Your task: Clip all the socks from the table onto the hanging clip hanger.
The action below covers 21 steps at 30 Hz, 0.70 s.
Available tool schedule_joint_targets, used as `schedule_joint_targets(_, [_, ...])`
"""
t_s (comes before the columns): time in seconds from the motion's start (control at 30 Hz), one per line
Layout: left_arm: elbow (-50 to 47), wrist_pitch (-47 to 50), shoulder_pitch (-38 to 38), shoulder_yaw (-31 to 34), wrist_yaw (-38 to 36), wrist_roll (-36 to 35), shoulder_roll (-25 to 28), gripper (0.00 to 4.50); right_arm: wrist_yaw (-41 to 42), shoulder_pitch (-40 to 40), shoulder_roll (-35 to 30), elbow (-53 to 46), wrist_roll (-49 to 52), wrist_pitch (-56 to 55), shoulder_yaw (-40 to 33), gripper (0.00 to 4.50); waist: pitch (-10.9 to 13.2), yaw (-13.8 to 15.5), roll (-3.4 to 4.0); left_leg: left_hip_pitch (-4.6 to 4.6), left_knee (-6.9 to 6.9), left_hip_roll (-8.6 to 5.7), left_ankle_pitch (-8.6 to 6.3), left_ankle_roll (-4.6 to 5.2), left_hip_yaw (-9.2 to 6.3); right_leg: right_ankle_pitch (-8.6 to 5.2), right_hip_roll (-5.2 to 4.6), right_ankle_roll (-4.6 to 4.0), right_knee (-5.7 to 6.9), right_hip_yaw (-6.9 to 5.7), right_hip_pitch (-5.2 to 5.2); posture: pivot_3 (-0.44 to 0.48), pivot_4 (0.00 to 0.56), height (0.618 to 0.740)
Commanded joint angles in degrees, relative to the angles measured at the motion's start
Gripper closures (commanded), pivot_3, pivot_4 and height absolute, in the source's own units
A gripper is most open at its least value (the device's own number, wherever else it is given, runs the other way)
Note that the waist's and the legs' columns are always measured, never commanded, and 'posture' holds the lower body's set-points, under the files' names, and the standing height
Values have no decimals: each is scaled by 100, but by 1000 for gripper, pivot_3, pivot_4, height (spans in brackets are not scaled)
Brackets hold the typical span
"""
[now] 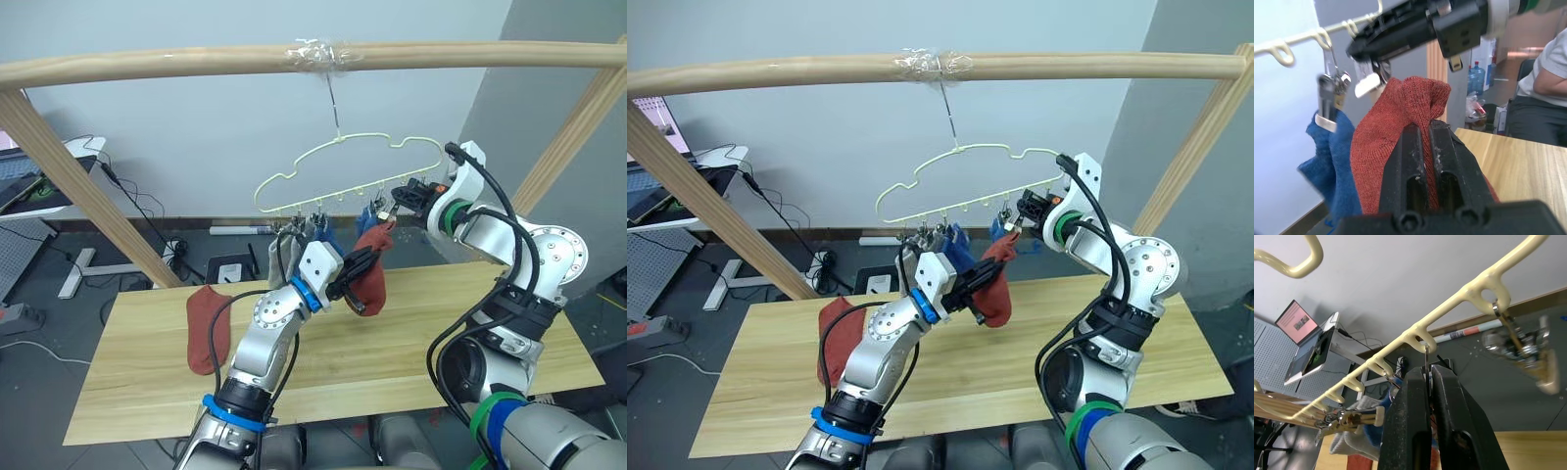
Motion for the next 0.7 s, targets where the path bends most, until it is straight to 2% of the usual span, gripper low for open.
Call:
schedule_joint_targets(0.03, [95,-308,-206,-2,-16,33,-102,4457,-67,-196,33,-232,18,93,-164,4500,0,-8,1,0,0,0,0,0,0,0,1,0,0,-1,0,-154,140,740])
schedule_joint_targets(0.6, [647,-885,-548,75,143,189,-225,4457,-14,-180,152,-333,-31,321,-231,4500,3,-15,3,-1,-2,0,0,0,0,-1,1,2,-2,-1,0,-158,145,740])
schedule_joint_targets(0.7, [719,-916,-623,79,166,196,-268,4500,28,-154,149,-343,-25,329,-221,3659,3,-17,4,-2,-2,0,0,0,0,-1,1,2,-3,-1,0,-158,148,740])
